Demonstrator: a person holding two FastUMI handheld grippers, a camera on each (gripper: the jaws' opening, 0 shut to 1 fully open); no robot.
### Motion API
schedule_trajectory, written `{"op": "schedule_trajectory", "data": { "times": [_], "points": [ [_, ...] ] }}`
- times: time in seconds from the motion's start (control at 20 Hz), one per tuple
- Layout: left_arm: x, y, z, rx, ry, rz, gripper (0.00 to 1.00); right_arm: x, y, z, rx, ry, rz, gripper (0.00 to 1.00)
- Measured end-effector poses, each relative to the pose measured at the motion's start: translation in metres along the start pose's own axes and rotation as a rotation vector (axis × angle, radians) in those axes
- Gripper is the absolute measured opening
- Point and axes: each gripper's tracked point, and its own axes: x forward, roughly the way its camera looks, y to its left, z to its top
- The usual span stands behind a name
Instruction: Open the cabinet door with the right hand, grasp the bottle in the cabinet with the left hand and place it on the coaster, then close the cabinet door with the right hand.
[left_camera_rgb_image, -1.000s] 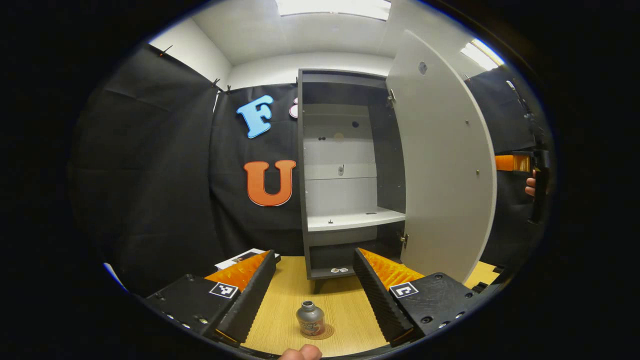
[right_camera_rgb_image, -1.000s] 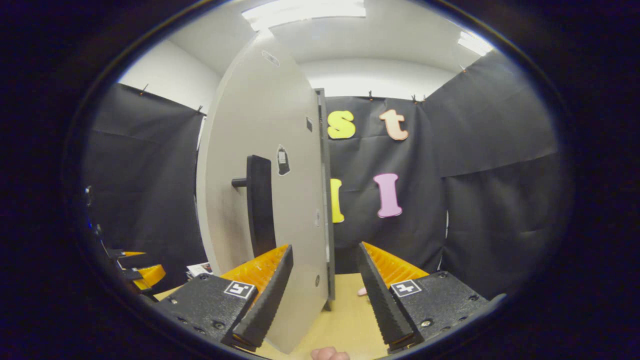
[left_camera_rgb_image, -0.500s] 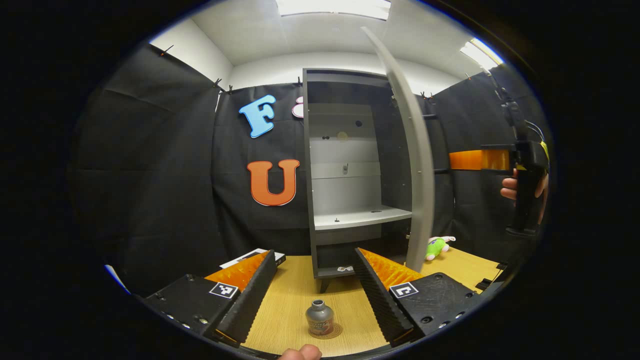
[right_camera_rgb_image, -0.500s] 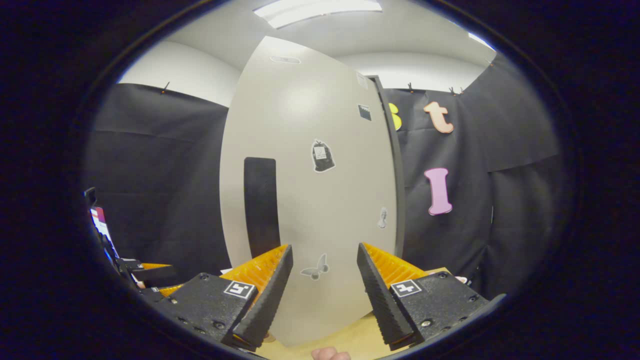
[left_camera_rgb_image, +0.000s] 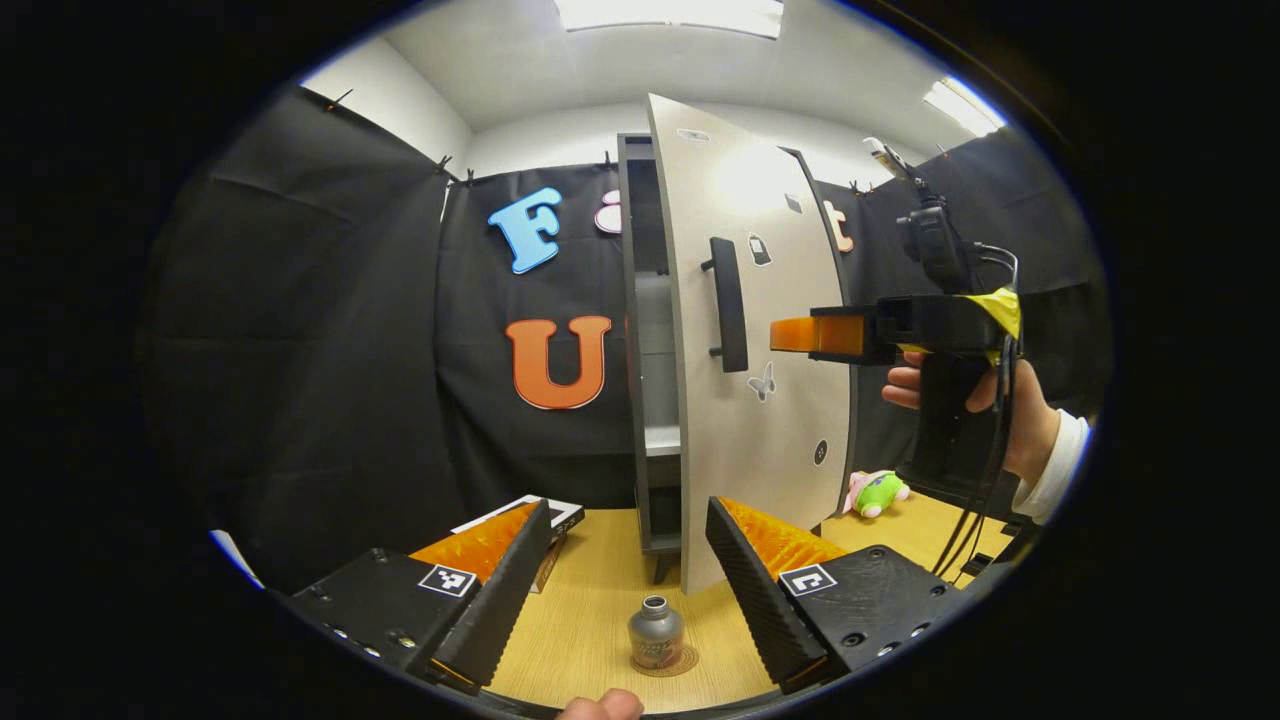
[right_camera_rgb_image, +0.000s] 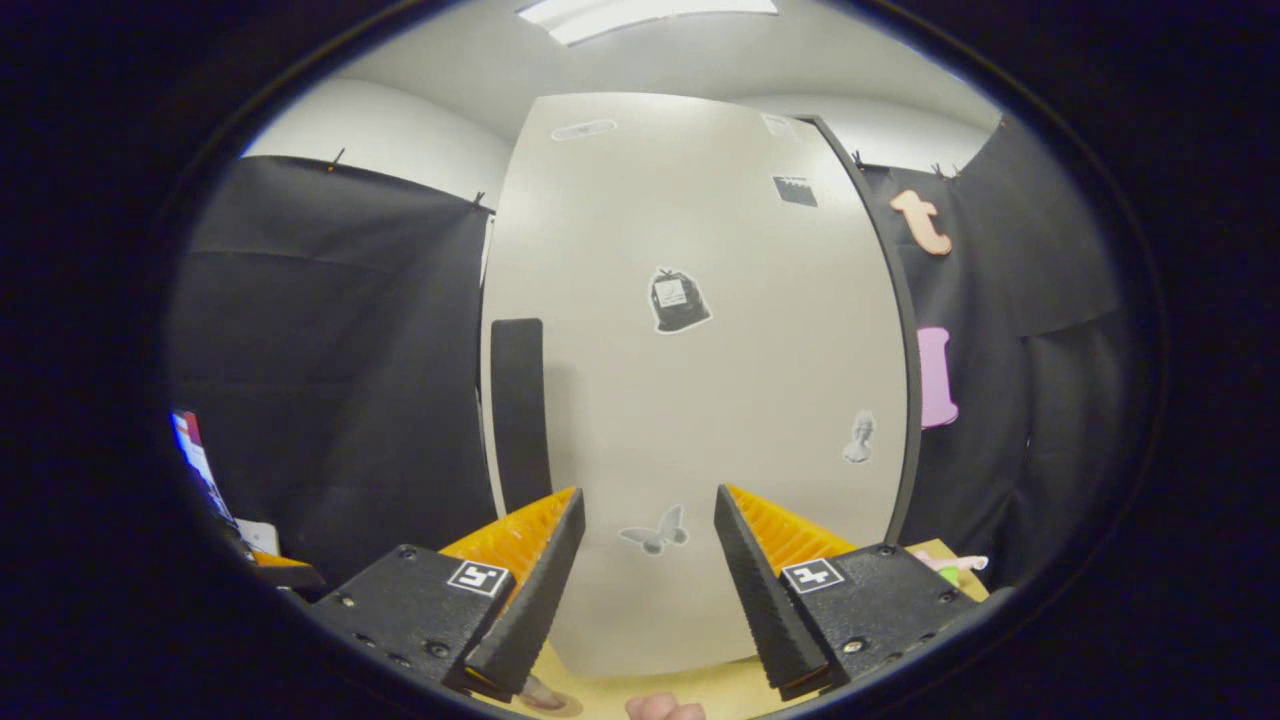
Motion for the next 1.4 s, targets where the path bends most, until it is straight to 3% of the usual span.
{"op": "schedule_trajectory", "data": {
  "times": [0.25, 0.7, 1.1, 1.4],
  "points": [
    [-0.005, 0.01, -0.002, -0.007, -0.002, 0.034, 0.94, -0.027, -0.018, 0.006, -0.025, -0.021, -0.031, 0.85],
    [-0.009, 0.006, 0.002, -0.027, -0.02, 0.053, 0.94, -0.159, -0.084, 0.012, -0.037, -0.064, -0.175, 0.85],
    [-0.019, -0.023, 0.007, -0.027, -0.059, 0.028, 0.94, -0.264, -0.147, -0.027, -0.042, -0.016, -0.393, 0.85],
    [-0.027, -0.043, 0.001, -0.028, -0.062, -0.002, 0.94, -0.286, -0.155, -0.073, -0.067, 0.061, -0.453, 0.85]
  ]
}}
